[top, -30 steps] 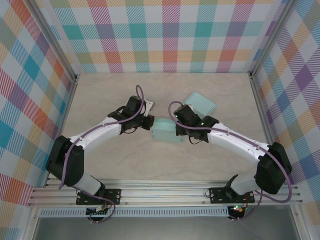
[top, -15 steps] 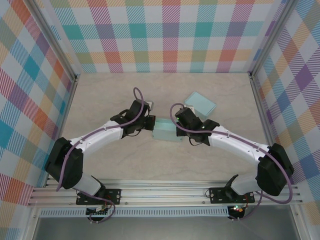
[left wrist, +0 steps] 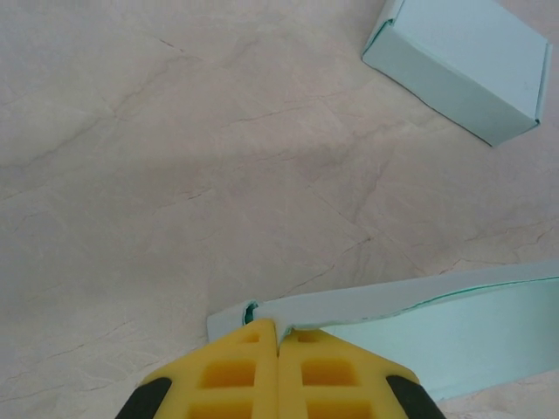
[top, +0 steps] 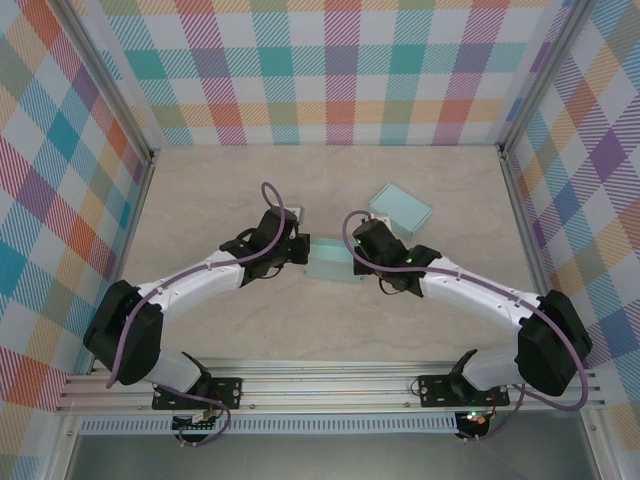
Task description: Fold the paper box
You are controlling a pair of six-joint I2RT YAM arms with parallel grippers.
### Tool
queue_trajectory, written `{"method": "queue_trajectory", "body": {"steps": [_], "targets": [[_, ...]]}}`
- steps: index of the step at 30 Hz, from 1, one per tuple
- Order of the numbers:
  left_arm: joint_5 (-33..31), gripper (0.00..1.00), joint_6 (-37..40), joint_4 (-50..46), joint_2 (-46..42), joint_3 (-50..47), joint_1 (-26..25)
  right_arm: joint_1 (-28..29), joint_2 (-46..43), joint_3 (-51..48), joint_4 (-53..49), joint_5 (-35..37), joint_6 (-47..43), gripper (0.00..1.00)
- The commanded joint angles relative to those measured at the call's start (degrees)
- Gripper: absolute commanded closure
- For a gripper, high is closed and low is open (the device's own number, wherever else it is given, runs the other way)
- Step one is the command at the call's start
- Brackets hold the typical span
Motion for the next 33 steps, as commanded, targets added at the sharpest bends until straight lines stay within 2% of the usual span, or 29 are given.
{"method": "queue_trajectory", "body": {"steps": [1,10,17,22,26,30,33], "targets": [[-0.18,1.0,-1.36,1.63,-0.12,-3.19,-1.53,0.47,-1.71,-2.61,2.98,-0.7,-0.03,1.0],[-2.53,1.0,-1.42,7.46,-0.5,-7.89,-2.86,1.26,-3.69,-8.41,9.46,-0.72,-0.91,1.0],[-4.92,1.0,-1.35,8.99,-0.42,-8.84,-4.04,2.55,-1.47,-9.22,12.63,1.31,-2.69,1.0],[-7.0,1.0,-2.16,11.49,-1.15,-11.13,-4.1,2.56,-0.91,-13.45,18.43,1.79,-4.18,1.0],[-6.42,1.0,-2.43,14.83,-1.62,-13.03,-4.14,2.58,-0.46,-17.81,24.6,1.48,-4.74,1.0],[-5.24,1.0,-3.01,15.43,-2.64,-13.66,-4.14,2.63,-0.5,-18.95,26.27,1.26,-5.18,1.0],[-5.09,0.9,-4.07,14.45,-4.46,-13.44,-4.14,2.67,-1.03,-18.87,26.25,1.53,-6.08,1.0]]}}
